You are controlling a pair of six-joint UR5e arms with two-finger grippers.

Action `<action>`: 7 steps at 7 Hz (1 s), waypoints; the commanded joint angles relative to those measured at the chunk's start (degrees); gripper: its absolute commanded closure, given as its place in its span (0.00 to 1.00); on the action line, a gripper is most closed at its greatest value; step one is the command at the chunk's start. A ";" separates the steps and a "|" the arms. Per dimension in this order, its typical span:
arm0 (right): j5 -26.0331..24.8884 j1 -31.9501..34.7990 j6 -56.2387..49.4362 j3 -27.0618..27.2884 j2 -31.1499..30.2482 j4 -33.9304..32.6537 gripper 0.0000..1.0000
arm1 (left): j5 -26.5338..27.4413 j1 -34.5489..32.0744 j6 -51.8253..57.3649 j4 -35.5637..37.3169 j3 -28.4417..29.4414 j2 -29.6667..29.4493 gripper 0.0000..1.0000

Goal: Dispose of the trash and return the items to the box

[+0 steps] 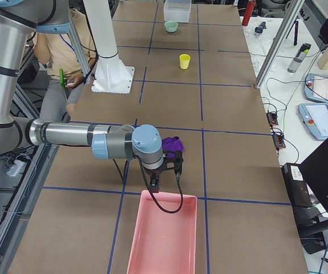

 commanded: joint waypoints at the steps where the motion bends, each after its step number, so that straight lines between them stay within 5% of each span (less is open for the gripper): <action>1: -0.41 0.08 -0.45 1.08 -1.39 0.17 0.00 | -2.38 -0.06 2.11 0.20 -0.48 0.01 0.00; 4: -0.23 -0.01 -0.36 1.00 -1.31 0.18 0.00 | -2.91 -0.06 4.77 -0.68 -6.35 -0.08 0.00; 7: 0.21 -0.01 -0.36 0.92 -1.49 0.18 0.00 | -6.96 9.41 0.76 -0.42 -9.09 -11.64 0.00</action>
